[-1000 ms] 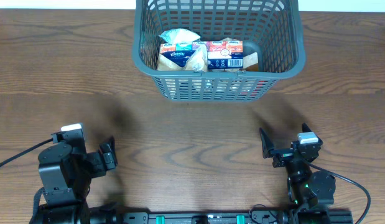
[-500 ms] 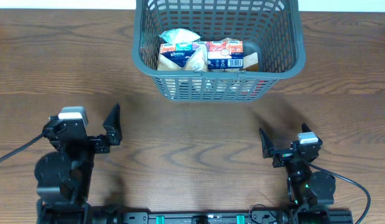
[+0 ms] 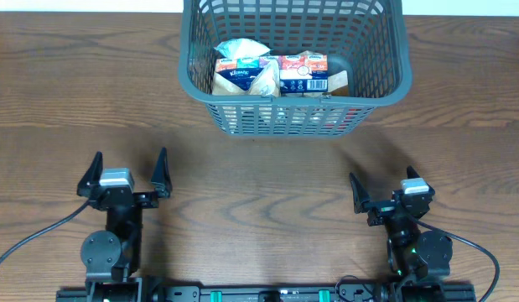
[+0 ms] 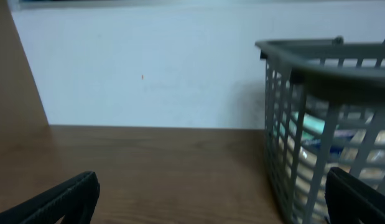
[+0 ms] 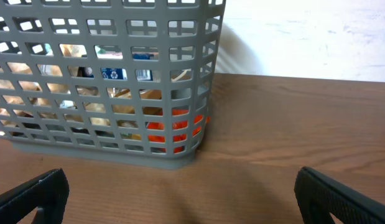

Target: Pack container

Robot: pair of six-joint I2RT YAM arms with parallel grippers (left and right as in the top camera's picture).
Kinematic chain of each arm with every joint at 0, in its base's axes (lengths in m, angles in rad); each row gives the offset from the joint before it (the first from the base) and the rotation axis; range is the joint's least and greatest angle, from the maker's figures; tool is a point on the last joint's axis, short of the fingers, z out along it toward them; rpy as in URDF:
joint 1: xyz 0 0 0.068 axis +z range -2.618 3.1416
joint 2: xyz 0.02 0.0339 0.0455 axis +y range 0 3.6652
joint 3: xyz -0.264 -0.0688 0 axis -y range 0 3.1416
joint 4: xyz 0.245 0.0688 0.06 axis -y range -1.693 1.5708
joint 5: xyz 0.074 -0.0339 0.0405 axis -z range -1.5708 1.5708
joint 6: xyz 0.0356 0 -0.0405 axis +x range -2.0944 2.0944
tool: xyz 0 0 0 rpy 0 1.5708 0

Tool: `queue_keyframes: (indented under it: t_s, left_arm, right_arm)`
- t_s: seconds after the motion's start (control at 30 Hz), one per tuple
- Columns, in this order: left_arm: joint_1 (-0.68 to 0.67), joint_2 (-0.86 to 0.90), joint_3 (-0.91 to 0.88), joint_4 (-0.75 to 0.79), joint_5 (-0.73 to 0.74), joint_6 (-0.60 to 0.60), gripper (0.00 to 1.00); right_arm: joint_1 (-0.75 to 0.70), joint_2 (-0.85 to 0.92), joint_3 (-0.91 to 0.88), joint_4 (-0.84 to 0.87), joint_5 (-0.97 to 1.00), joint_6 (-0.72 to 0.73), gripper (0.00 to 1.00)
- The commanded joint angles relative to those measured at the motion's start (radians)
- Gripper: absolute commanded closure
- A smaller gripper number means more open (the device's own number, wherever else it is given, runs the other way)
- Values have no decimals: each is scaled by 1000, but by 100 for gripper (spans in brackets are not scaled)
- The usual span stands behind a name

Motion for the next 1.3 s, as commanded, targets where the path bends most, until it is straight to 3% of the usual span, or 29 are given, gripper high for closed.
queue_keyframes:
  t_s: [0.0,0.47,0.97,1.27]
  left_arm:
    - [-4,-32,-40,12,-15,20,1]
    - [-4,-87,-144,8,-7,13,1]
    - [-8,-170,-150,-241,77,-34,1]
    - [-8,-170,-150,-252,76,-35,1]
  right_arm:
    - [-7,-5,-4,-1,-4,-15,1]
    - [-7,-5,-4,-1,-4,-16,1]
    - [-7,-5,-4,-1,-4,-16,1]
    - [-7,-5,-4,-1,-4,-16,1]
